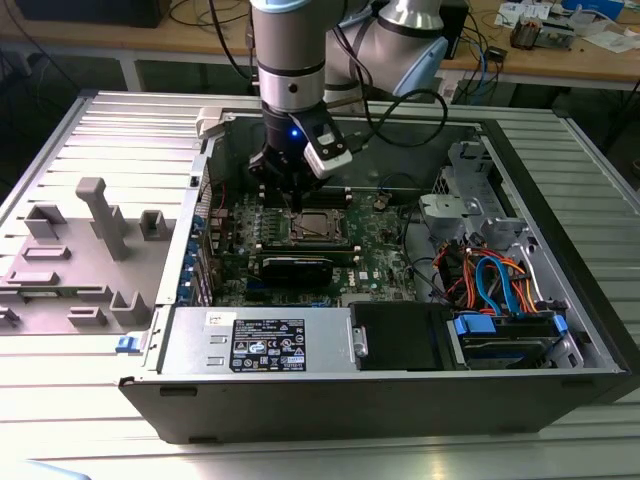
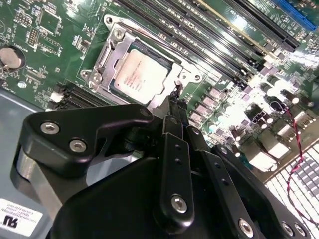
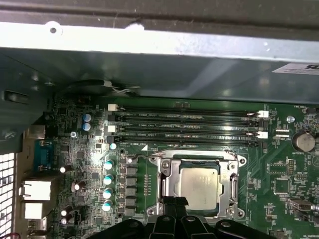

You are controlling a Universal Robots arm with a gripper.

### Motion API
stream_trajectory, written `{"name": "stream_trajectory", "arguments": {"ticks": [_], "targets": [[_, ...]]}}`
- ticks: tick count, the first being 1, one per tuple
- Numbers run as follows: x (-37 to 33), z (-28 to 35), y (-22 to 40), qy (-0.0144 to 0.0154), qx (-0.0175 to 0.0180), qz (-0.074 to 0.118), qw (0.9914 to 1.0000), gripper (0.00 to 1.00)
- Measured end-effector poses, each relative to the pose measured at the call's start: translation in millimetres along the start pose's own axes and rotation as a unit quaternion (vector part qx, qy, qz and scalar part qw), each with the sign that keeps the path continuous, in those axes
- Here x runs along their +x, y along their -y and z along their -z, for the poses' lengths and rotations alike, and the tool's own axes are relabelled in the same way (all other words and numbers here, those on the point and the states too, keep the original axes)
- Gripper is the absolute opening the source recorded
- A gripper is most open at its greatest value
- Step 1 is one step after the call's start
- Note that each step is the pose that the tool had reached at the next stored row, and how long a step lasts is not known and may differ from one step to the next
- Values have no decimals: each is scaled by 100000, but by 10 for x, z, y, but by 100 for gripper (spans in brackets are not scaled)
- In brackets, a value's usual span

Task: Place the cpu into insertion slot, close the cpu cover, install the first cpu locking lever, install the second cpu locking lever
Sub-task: 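Install the first cpu locking lever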

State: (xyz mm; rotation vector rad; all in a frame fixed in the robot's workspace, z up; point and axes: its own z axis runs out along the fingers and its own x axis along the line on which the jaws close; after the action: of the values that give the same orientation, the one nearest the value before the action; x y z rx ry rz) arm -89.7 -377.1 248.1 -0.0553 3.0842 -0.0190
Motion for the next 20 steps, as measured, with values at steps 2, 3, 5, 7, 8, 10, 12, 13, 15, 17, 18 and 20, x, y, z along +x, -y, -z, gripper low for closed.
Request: {"name": "stream_trajectory", "arguments": {"ticks": [2, 3, 5, 7, 8, 10, 12, 13, 15, 17, 18, 20], "targets": [[-2, 37, 0, 4, -1, -2, 100000, 11], [-2, 38, 0, 6, -4, 1, 100000, 11], [32, 41, -1, 12, 7, 1, 100000, 11], [77, 43, -2, 30, 3, -3, 100000, 11], [102, 44, -3, 34, 4, 5, 100000, 11], [183, 47, -6, 41, 0, -8, 100000, 11], [189, 53, -6, 102, 11, 3, 100000, 11], [188, 67, -6, 130, 6, 8, 100000, 11], [187, 105, -5, 151, 6, -1, 100000, 11], [186, 115, -5, 158, 3, -3, 100000, 11], [191, 115, -6, 157, 2, -12, 100000, 11], [262, 117, -7, 152, 8, 2, 100000, 11]]}}
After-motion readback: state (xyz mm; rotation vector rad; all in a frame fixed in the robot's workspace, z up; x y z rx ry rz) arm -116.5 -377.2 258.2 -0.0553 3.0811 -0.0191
